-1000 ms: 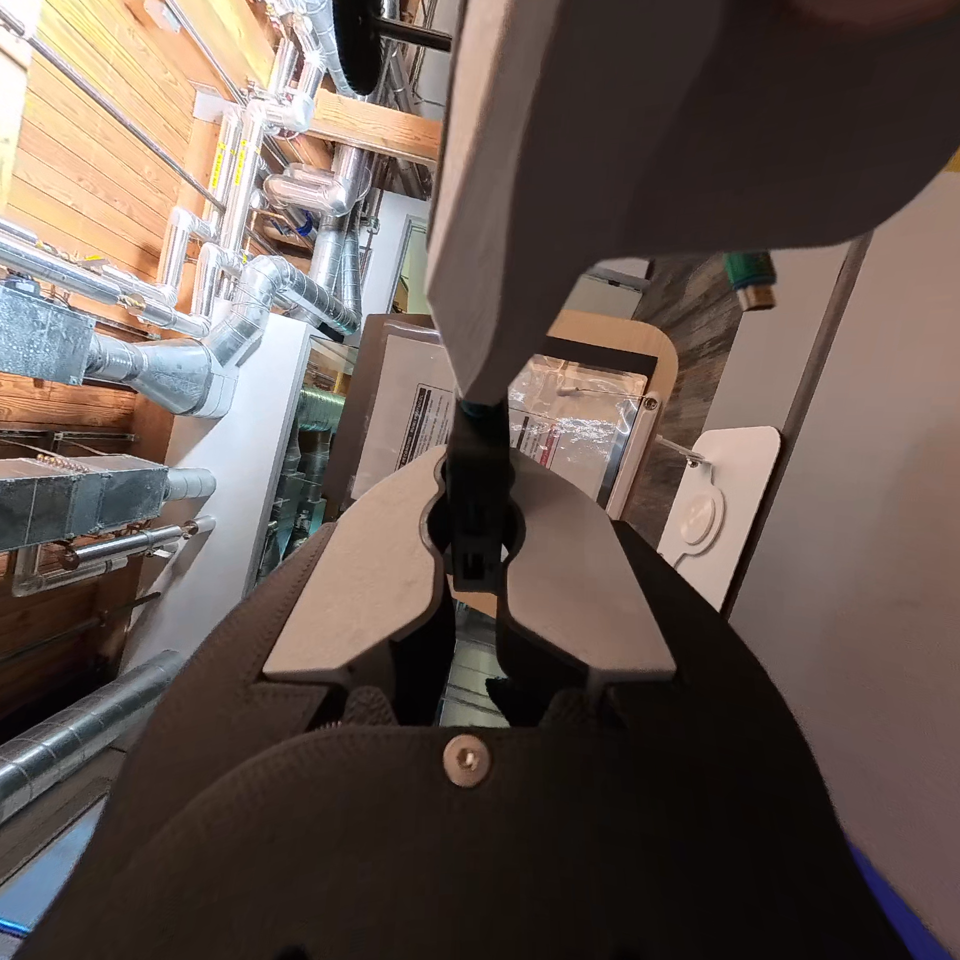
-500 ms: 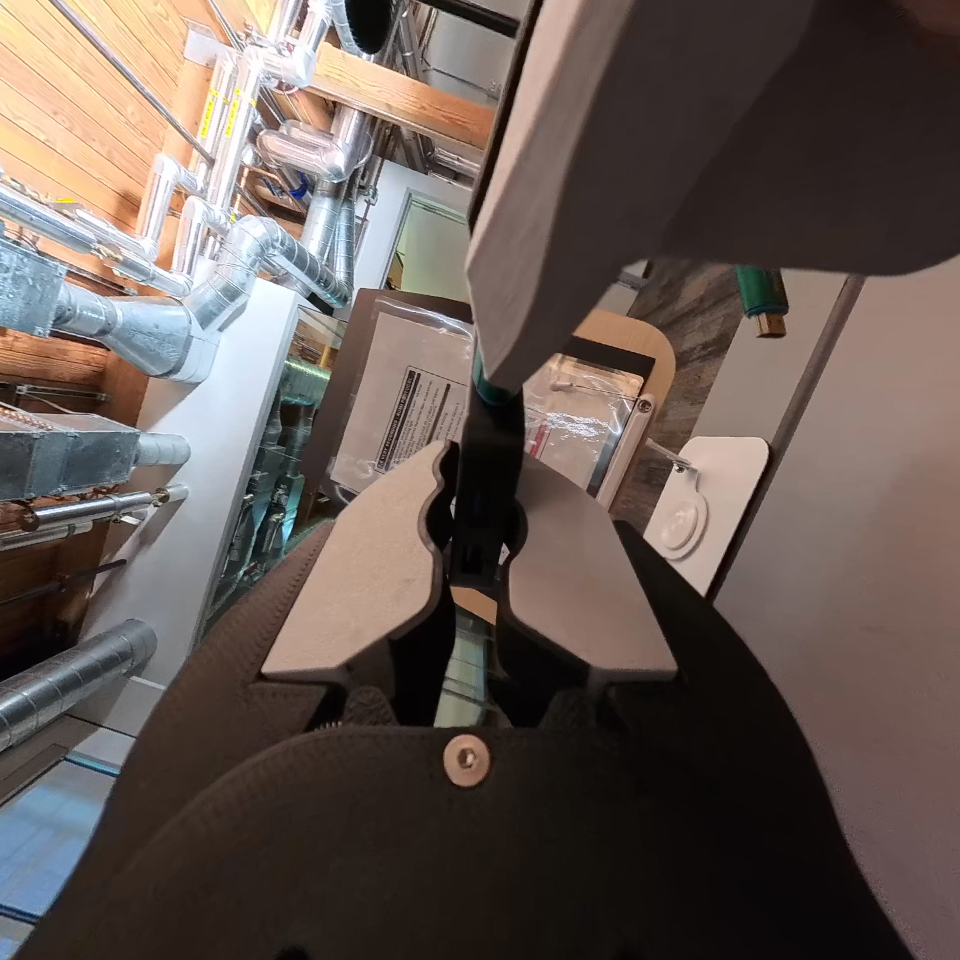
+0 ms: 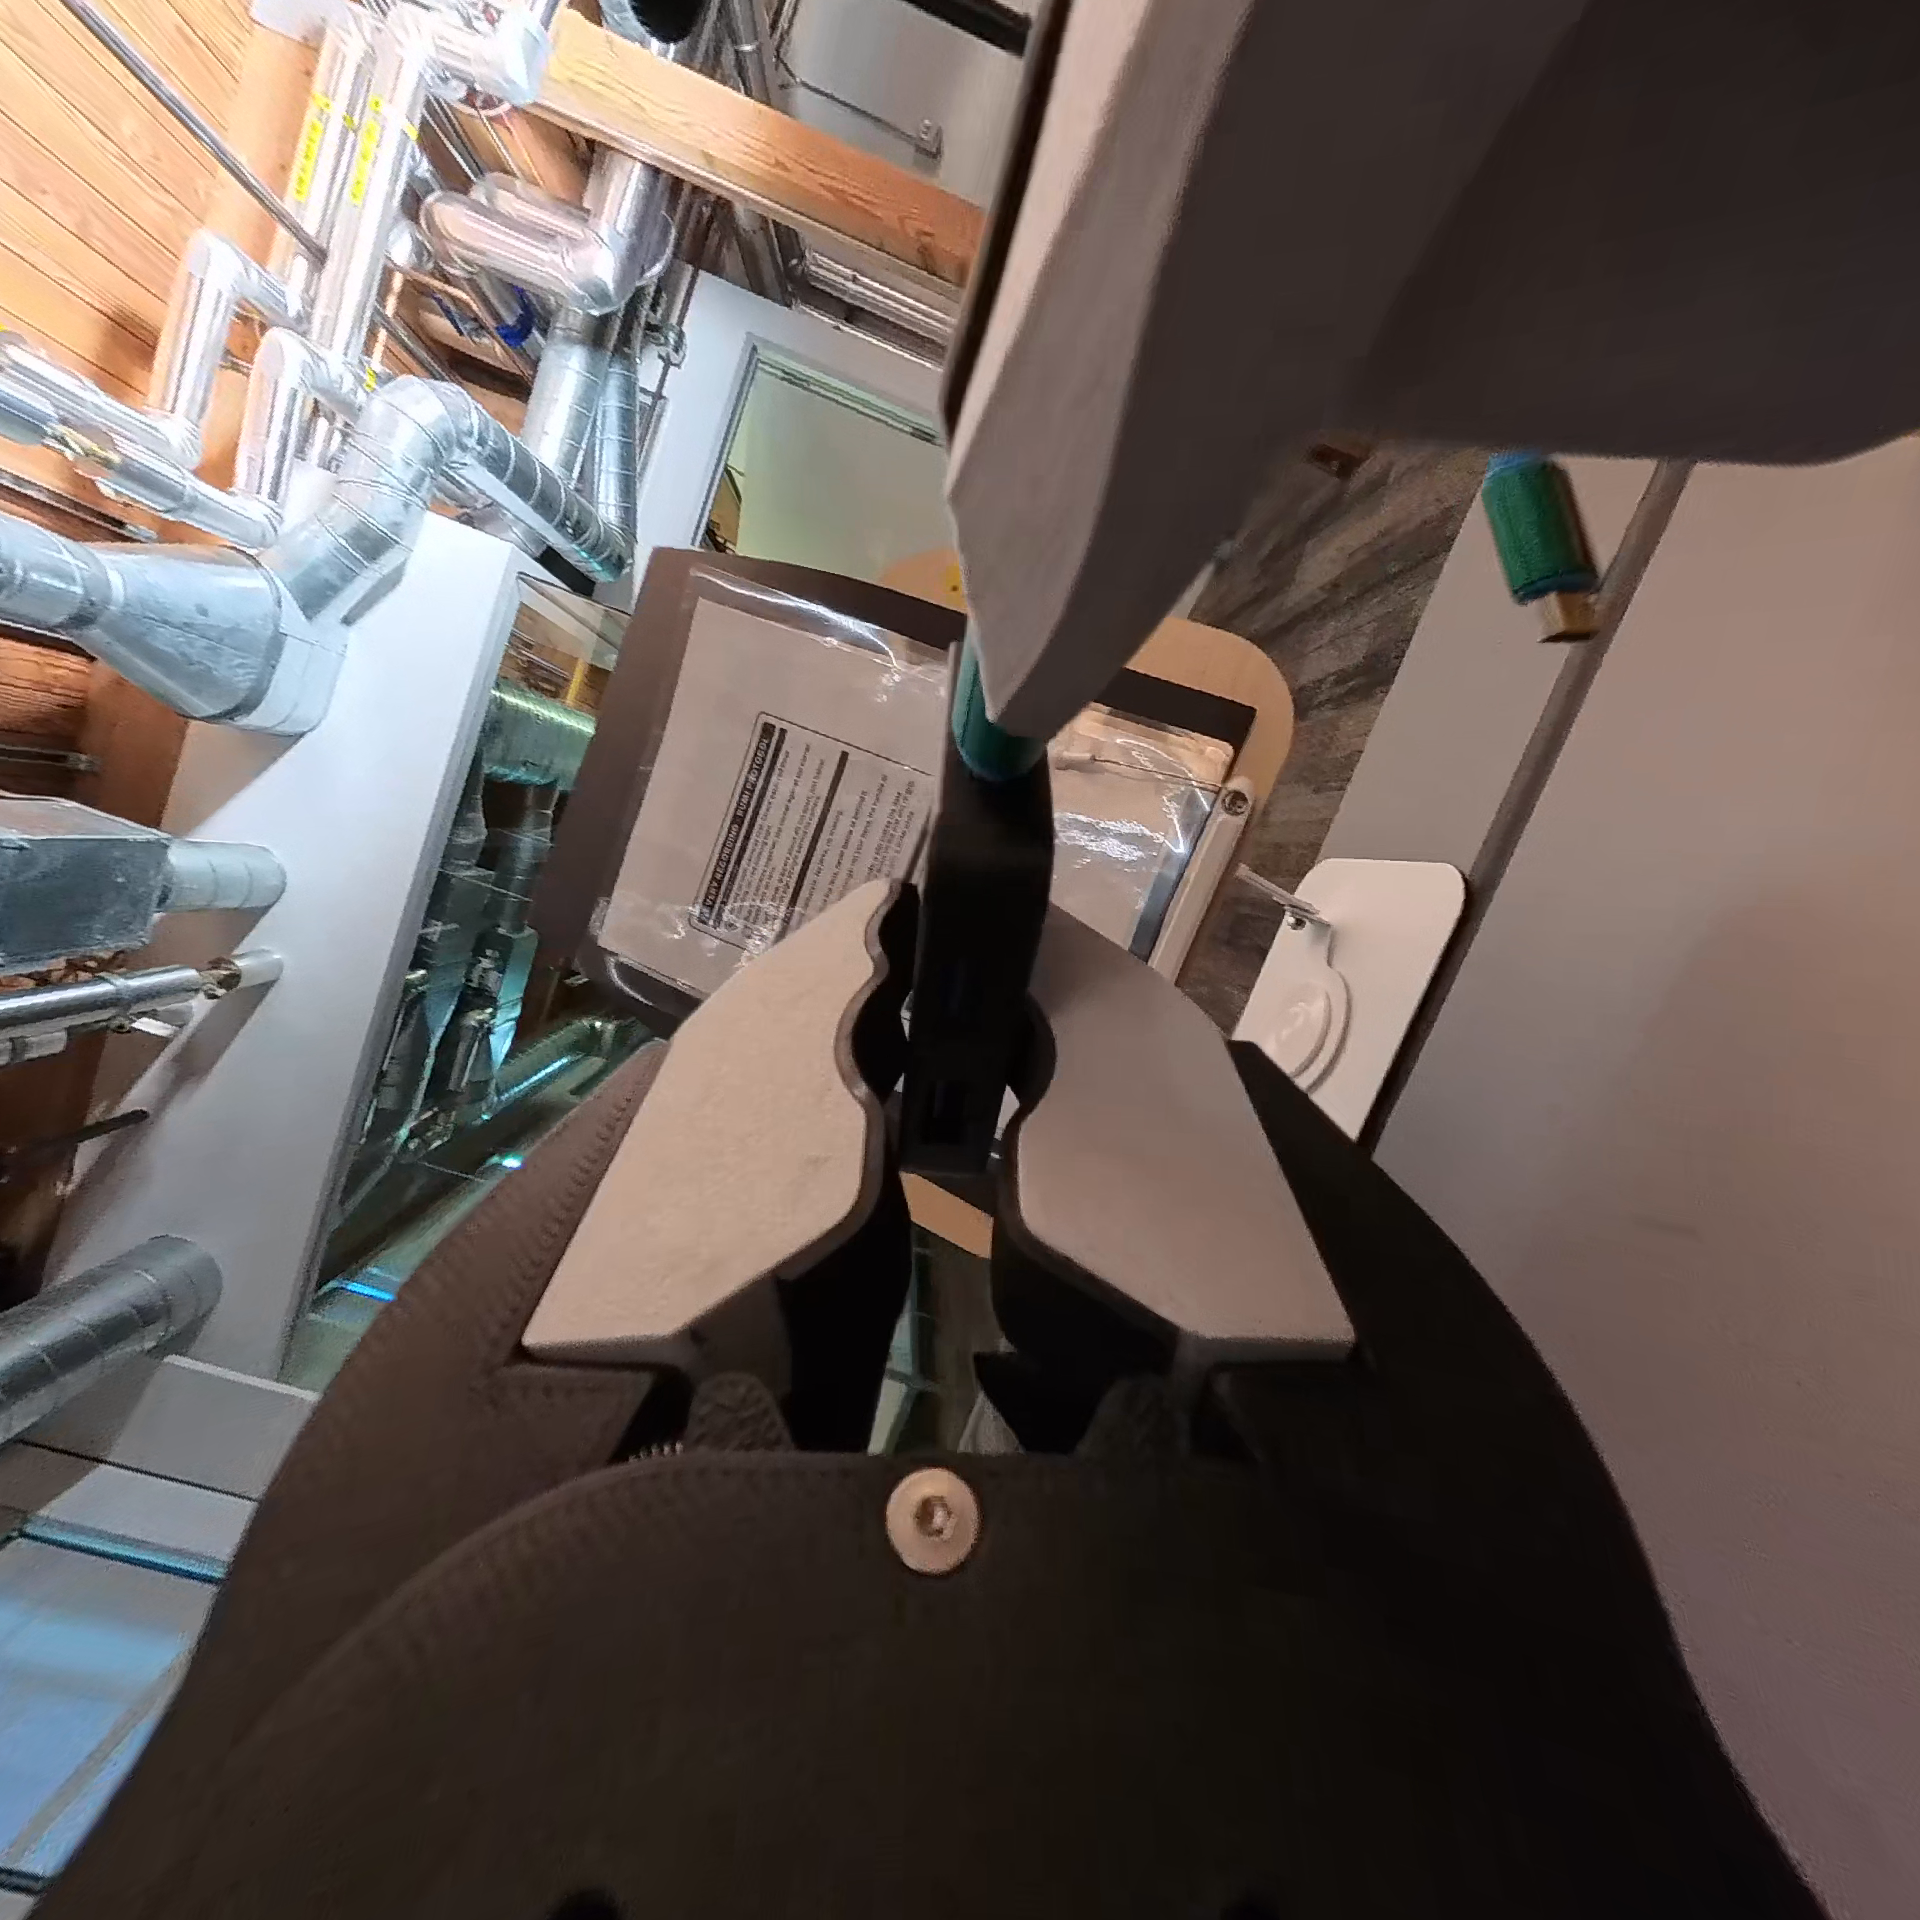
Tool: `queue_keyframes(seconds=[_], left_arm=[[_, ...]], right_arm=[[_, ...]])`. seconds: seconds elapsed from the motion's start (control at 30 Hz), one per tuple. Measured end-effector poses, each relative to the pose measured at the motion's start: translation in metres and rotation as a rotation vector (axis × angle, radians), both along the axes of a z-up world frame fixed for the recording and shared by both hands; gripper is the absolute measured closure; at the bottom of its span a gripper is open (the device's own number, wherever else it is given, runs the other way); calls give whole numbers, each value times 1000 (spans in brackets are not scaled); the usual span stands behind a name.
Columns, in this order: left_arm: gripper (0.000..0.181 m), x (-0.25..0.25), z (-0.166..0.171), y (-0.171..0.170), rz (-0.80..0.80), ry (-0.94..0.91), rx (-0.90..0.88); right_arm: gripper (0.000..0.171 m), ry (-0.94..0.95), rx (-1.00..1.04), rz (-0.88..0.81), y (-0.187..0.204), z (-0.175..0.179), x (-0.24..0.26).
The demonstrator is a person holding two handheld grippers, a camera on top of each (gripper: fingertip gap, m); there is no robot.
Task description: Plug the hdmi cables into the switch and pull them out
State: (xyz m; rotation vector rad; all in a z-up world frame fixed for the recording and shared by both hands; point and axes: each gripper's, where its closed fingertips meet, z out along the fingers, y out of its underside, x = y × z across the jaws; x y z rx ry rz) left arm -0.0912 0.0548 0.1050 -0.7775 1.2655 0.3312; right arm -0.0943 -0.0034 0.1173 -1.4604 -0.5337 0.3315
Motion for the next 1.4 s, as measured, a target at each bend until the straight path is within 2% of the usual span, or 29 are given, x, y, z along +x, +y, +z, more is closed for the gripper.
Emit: queue_keyframes(seconds=[0.07, 0.2, 0.27, 0.3, 0.37, 0.4, 0.47, 0.53, 0.6, 0.7, 0.77, 0.93, 1.17, 1.4], left_arm=[[166, 1, -2, 1, 9, 11, -11], [168, -1, 0, 1, 17, 6, -21], [168, -38, -4, 48, 282, 16, -78], [167, -62, -6, 71, 351, -1, -141], [168, -96, 8, 84, 287, -127, -234], [168, -109, 19, 82, 240, -197, -271], [168, -122, 36, 73, 132, -323, -353], [168, -121, 43, 61, 25, -370, -417], [168, -121, 47, 55, 13, -376, -405], [168, -114, 43, 50, 52, -305, -367], [168, -108, 40, 47, 58, -270, -349], [168, -96, 36, 41, 42, -230, -342], [168, -108, 38, 47, 84, -238, -343], [168, -105, 40, 43, 84, -224, -330]], right_arm=[[148, 21, -15, 11, 1, -1, 1], [148, 180, -95, 121, -1, 1, 2], [148, 306, -66, 188, -16, 24, 17], [148, 355, -24, 190, -26, 41, 34], [149, 330, 57, 151, -45, 64, 67], [149, 265, 23, 147, -50, 64, 76], [149, 158, -158, 195, -60, 44, 89], [149, 128, -319, 231, -75, 26, 102], [149, 166, -374, 171, -84, 25, 125], [150, 115, -500, 77, -103, 1, 151], [150, 115, -583, 84, -115, -14, 160], [150, 214, -787, -149, -103, -57, 210], [150, 264, -1116, -225, -89, -128, 229], [149, 166, -1361, -297, -83, -180, 225]])
